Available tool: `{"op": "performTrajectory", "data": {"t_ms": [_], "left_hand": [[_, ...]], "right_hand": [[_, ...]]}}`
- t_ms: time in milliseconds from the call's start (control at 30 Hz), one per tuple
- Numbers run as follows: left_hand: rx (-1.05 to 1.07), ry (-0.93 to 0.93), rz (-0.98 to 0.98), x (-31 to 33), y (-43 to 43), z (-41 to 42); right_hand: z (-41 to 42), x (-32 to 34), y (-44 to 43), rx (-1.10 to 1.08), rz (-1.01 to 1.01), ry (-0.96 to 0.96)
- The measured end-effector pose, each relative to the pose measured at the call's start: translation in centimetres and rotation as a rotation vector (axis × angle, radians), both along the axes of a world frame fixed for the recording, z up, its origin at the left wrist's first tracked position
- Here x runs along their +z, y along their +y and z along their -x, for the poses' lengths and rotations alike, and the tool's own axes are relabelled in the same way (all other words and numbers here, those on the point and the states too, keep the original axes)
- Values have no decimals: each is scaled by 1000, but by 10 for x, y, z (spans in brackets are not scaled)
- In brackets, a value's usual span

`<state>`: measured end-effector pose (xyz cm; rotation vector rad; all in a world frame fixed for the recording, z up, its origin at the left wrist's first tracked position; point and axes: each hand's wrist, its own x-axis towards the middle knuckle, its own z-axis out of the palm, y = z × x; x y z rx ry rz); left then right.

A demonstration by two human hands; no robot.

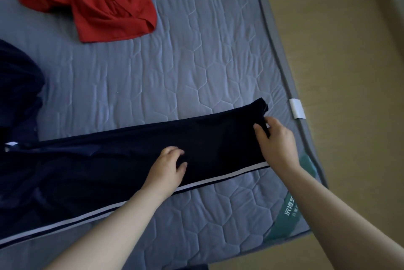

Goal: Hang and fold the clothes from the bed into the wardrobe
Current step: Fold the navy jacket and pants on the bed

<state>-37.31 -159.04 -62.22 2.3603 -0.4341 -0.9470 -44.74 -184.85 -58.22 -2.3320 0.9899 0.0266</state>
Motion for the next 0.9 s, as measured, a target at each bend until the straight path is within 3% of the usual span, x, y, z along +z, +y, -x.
{"op": "performTrajectory", "data": {"t_ms": [400,900], "left_hand": [[268,5,32,55,127,-11],[404,3,-12,74,412,-35]], "right_hand": [[-41,63,147,208,-88,-58],[-104,76,411,342,-7,-62]]}}
